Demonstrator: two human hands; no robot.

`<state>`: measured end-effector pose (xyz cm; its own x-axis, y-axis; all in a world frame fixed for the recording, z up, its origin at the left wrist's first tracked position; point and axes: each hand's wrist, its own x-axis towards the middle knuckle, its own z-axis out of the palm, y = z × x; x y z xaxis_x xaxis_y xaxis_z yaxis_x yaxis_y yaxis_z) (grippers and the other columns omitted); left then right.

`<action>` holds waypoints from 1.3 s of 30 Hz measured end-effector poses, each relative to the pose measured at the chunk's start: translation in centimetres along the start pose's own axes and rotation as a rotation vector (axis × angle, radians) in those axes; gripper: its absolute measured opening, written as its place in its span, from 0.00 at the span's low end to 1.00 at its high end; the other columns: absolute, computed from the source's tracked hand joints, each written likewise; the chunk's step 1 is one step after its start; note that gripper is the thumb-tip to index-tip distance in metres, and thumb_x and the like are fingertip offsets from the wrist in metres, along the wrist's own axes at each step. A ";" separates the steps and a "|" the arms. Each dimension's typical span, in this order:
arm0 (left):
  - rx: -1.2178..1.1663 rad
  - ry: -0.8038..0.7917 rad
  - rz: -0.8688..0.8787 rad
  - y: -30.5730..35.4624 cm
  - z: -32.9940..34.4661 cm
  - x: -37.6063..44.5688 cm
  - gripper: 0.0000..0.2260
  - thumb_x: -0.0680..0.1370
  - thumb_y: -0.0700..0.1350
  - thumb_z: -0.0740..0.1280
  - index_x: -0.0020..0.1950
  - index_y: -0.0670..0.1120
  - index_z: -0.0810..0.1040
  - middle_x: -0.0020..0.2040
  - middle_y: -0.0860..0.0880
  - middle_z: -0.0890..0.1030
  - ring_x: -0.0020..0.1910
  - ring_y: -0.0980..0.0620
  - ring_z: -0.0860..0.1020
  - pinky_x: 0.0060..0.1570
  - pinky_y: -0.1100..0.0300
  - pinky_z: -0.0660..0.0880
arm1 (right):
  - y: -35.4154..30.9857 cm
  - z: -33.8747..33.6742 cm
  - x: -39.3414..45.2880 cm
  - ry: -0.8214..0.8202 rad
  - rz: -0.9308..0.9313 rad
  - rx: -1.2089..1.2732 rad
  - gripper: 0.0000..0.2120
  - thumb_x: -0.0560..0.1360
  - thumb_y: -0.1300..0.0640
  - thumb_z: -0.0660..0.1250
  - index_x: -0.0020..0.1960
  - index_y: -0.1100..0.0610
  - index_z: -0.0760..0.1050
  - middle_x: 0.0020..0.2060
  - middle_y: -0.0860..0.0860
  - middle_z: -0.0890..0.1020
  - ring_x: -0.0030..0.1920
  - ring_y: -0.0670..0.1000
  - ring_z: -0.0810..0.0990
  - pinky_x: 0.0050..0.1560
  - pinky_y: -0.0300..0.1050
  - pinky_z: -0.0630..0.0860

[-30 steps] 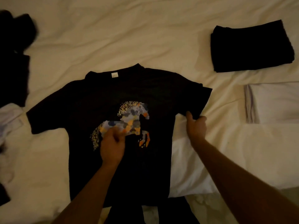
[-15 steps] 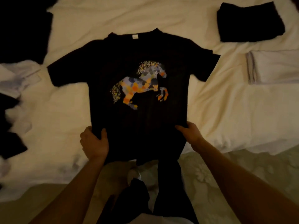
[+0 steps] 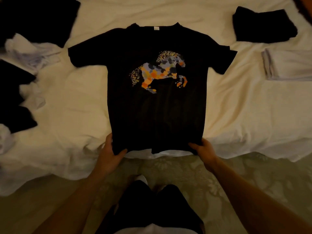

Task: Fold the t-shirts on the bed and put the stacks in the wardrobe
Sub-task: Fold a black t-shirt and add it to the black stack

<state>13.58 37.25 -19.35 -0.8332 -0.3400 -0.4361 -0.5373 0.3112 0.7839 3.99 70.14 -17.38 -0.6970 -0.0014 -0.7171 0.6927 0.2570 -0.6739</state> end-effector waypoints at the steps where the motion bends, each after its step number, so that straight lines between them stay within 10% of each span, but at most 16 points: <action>1: -0.011 0.025 0.030 -0.5 0.4 -0.1 0.31 0.76 0.38 0.72 0.75 0.48 0.63 0.65 0.46 0.75 0.64 0.47 0.74 0.61 0.52 0.73 | 0.6 0.2 0.3 0.029 -0.041 0.063 0.17 0.79 0.63 0.65 0.68 0.60 0.71 0.55 0.53 0.80 0.52 0.50 0.80 0.56 0.47 0.77; 7: -0.207 0.227 0.093 -1.0 2.0 0.5 0.20 0.80 0.39 0.68 0.71 0.44 0.69 0.62 0.48 0.77 0.58 0.52 0.76 0.48 0.68 0.74 | 2.2 0.6 1.2 0.173 -0.235 0.203 0.11 0.80 0.60 0.65 0.62 0.59 0.72 0.51 0.51 0.80 0.52 0.52 0.81 0.52 0.47 0.80; 11: -0.287 0.333 0.147 -1.7 2.0 0.8 0.15 0.80 0.44 0.68 0.66 0.44 0.73 0.61 0.46 0.79 0.60 0.48 0.78 0.54 0.58 0.76 | 2.3 -0.3 1.0 0.304 -0.446 0.124 0.10 0.80 0.57 0.66 0.56 0.62 0.71 0.45 0.55 0.79 0.51 0.57 0.82 0.41 0.44 0.80; 14: -0.326 0.418 0.212 -2.1 1.8 0.1 0.14 0.79 0.48 0.69 0.63 0.47 0.75 0.59 0.47 0.80 0.59 0.49 0.79 0.57 0.54 0.77 | 3.3 -0.8 0.2 0.319 -0.588 0.125 0.16 0.80 0.54 0.65 0.66 0.57 0.68 0.50 0.49 0.80 0.46 0.43 0.83 0.40 0.36 0.80; 20: -0.297 0.349 0.407 -2.2 0.8 -3.0 0.20 0.77 0.52 0.71 0.67 0.54 0.70 0.53 0.54 0.81 0.52 0.58 0.81 0.50 0.59 0.78 | 5.3 -2.3 -1.0 0.096 -0.908 -0.162 0.25 0.81 0.55 0.63 0.76 0.45 0.61 0.71 0.47 0.70 0.65 0.47 0.75 0.55 0.42 0.79; 27: 0.321 0.159 0.582 -1.1 -0.6 -4.4 0.36 0.66 0.57 0.79 0.69 0.56 0.66 0.61 0.51 0.78 0.57 0.50 0.78 0.52 0.54 0.77 | 5.3 -4.1 -1.5 0.330 -0.870 -0.873 0.30 0.73 0.50 0.74 0.71 0.55 0.68 0.57 0.58 0.75 0.55 0.58 0.78 0.55 0.52 0.78; 32: 0.452 0.266 0.693 -1.1 -1.8 -4.3 0.19 0.73 0.54 0.75 0.60 0.52 0.76 0.53 0.47 0.83 0.51 0.44 0.81 0.46 0.50 0.78 | 4.3 -5.3 -2.0 0.465 -0.953 -0.794 0.09 0.79 0.57 0.67 0.56 0.61 0.79 0.49 0.59 0.80 0.48 0.60 0.80 0.48 0.52 0.75; 39: 0.574 0.372 0.677 -1.3 -2.6 -4.3 0.24 0.67 0.70 0.70 0.55 0.56 0.78 0.43 0.49 0.83 0.41 0.45 0.80 0.35 0.55 0.73 | 3.8 -6.8 -2.7 0.488 -0.976 -0.634 0.17 0.82 0.52 0.61 0.41 0.62 0.75 0.32 0.56 0.77 0.34 0.56 0.76 0.35 0.49 0.68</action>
<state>18.18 35.95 -17.37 -0.9483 -0.1582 0.2750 -0.0226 0.8982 0.4390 7.25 77.69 -16.83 -0.9566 -0.1302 0.2607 -0.2637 0.7675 -0.5842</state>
